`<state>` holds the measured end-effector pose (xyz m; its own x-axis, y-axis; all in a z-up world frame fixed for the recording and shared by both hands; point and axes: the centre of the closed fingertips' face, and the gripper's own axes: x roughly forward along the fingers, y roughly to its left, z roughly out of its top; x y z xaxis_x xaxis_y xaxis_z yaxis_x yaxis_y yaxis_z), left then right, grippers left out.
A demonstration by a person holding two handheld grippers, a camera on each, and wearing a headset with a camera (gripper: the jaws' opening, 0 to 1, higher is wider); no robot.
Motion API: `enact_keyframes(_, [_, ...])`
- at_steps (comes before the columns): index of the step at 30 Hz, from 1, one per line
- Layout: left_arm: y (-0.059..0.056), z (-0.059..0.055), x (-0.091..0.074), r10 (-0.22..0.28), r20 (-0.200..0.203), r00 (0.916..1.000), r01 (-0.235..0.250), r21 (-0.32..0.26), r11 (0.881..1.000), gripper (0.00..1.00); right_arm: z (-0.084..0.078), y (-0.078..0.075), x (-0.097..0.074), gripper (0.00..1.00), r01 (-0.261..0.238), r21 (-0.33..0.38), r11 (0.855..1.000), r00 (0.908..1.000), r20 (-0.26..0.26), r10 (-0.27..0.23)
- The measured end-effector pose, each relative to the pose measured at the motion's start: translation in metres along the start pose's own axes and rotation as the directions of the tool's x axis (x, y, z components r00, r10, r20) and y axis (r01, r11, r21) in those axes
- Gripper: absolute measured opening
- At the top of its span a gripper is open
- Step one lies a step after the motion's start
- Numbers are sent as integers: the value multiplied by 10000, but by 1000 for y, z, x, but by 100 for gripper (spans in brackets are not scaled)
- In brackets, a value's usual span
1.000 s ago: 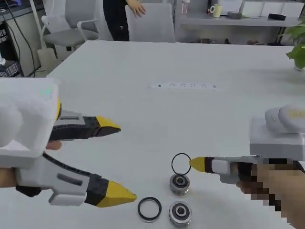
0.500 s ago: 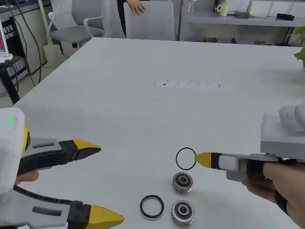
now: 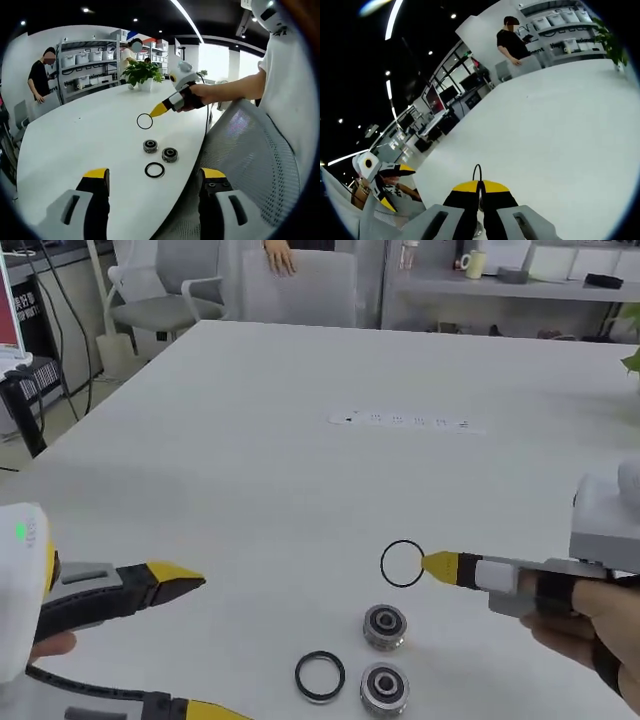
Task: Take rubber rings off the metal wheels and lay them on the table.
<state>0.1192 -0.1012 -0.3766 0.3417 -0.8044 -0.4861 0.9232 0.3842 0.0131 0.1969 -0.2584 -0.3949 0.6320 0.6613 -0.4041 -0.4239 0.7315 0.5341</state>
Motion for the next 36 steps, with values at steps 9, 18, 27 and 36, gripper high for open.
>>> enact_keyframes(9, [3,-2,0,81,65,9999,-80,-121,9999,70,11,12,-2,0,-180,-376,9991,9994,292,191])
enact_keyframes(18, [3,-4,-2,114,102,9999,-112,-190,9998,70,11,32,1,0,-550,-849,9949,9981,235,571])
enact_keyframes(27, [2,-5,-1,63,68,10000,-62,-204,9998,71,0,49,10,0,-940,-1490,9844,9955,-261,912])
enact_keyframes(36, [2,-7,-1,131,77,9999,-129,-279,9995,70,-24,65,20,0,-1539,-1946,9687,9837,-1229,1316])
